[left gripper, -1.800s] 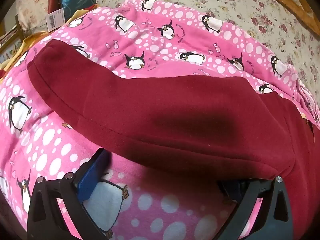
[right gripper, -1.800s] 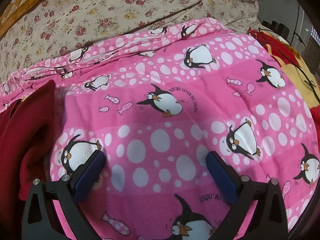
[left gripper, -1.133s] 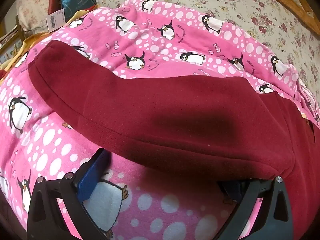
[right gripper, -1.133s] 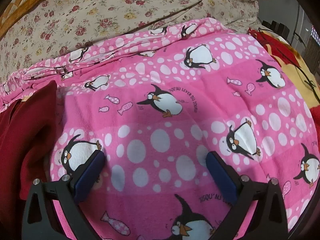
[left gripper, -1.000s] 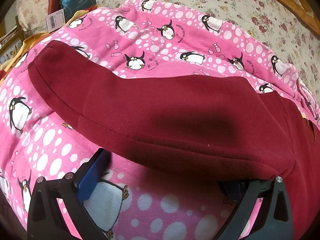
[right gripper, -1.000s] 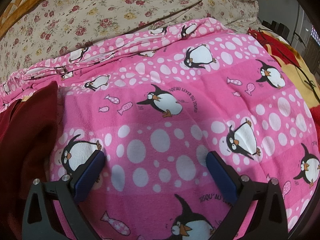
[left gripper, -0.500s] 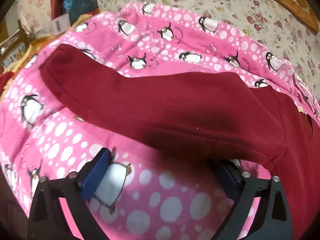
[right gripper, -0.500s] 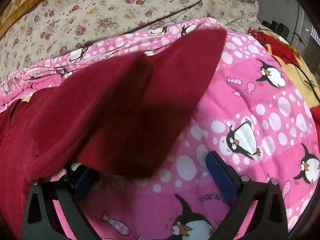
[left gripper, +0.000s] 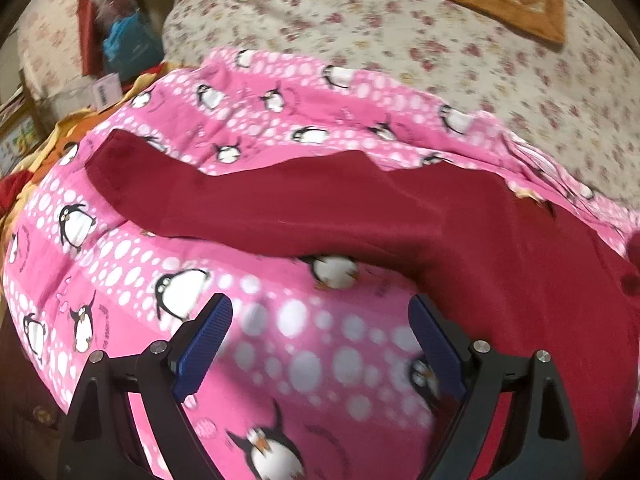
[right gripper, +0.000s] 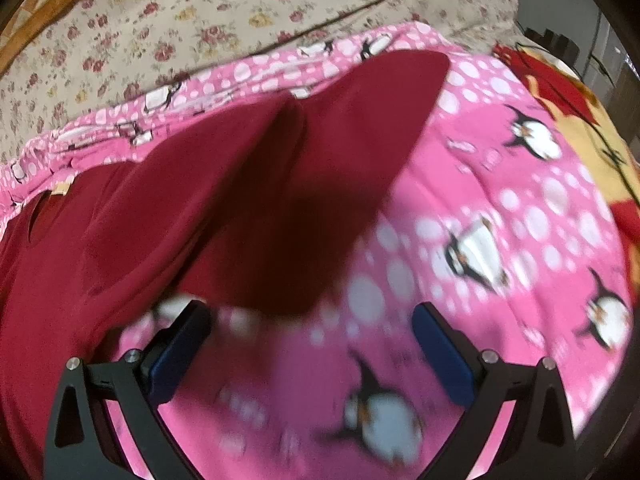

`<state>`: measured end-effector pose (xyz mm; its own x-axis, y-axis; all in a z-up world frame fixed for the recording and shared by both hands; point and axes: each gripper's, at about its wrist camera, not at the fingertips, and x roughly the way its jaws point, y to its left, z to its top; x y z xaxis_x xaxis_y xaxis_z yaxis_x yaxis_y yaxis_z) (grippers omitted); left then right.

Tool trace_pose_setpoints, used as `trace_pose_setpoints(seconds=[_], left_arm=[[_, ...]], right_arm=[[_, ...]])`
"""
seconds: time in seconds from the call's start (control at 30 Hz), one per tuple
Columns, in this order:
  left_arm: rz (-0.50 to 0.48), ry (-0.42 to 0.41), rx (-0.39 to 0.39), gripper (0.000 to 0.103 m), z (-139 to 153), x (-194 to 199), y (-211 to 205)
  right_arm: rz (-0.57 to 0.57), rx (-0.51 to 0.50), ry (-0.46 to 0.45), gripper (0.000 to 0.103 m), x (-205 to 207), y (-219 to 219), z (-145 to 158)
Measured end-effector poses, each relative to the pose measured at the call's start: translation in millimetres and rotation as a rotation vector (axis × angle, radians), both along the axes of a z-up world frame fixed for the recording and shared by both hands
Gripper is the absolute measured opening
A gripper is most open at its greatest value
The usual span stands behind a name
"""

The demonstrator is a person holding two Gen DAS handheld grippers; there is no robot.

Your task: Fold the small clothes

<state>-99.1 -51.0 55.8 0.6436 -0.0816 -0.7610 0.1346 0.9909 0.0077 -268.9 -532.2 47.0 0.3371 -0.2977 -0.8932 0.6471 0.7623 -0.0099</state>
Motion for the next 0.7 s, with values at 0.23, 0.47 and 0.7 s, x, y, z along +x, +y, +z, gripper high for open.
trace_pose_setpoints(seconds=[0.23,0.47,0.7], left_arm=[[-0.043,-0.002,-0.009,0.073,8.1,-23.4,-19.1],[-0.074,-0.008,-0.018,0.073,15.6,-37.6,-33.8],[-0.087,-0.014,-0.015,0.073,18.9,-42.7,-37.2]], right_arm=[[0.123,0.018,-0.171,0.103,-39.6,79.9,55.5],[0.306,0.100,-0.197,0.103,-21.8,163.5,78.5],[0.427,0.124,-0.209,0.103,9.5,226.5,83.0]])
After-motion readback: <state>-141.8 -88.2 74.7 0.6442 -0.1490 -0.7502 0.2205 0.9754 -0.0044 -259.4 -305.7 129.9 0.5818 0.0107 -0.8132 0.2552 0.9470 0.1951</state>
